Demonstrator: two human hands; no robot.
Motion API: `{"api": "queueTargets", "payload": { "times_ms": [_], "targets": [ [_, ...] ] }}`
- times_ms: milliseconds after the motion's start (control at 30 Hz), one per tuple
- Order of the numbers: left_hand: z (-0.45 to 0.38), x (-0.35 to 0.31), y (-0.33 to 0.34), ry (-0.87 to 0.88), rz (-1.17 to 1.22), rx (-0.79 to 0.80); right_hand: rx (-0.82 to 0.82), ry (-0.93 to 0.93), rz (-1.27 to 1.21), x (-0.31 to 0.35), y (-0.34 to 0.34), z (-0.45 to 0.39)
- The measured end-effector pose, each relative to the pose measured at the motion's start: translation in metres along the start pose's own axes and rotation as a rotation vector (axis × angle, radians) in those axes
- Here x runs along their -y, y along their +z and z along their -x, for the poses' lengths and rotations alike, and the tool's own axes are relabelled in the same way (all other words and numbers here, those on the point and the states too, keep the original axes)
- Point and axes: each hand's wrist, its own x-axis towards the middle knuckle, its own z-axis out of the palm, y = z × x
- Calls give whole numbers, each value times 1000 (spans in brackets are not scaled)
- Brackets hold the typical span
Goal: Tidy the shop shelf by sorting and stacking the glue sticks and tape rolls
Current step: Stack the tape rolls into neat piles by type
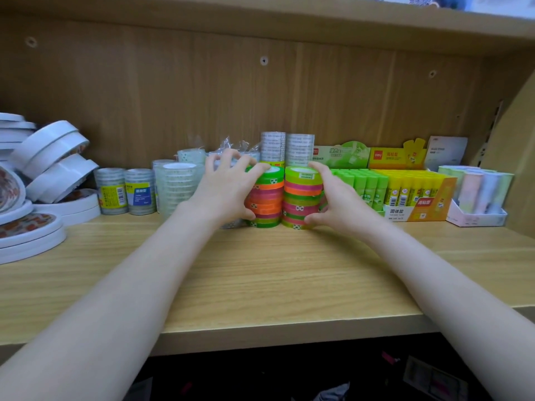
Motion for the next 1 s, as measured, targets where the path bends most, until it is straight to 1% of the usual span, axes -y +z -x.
{"api": "queueTargets", "payload": {
  "times_ms": [167, 300, 467, 567, 633, 700, 733, 800, 900, 933, 1000],
  "targets": [
    [4, 6, 2, 37, -11, -70, -11, -38, -7, -2, 0, 0],
    [4, 3, 1, 24, -61, -23, 32, -33, -47, -5, -2, -2],
    [5, -1, 3, -7, -134, -22, -20, -73, -75, -6, -1, -4],
    [7, -1, -1, 5, -98, -38, -55, -65, -34, -5, -1, -3],
    [15, 4, -5, 4, -29, -131, -185, -109, 82, 2, -6, -1],
    [27, 15, -7, -3, -1, -294, -343, -239, 211, 15, -11, -2],
    [34, 21, -7, -23, 3, -358, -370, -300, 267, 23, -11, -4],
    [51, 33, -9, -70, 6, -394, -313, -365, 361, 40, -5, -11],
    [72, 45, -9, -51, -65, -330, -182, -351, 496, 60, 10, -23],
    [76, 47, -6, -40, -90, -300, -165, -328, 517, 62, 14, -26],
    [79, 47, -3, -35, -112, -261, -147, -257, 446, 64, 17, -30]
  ]
}}
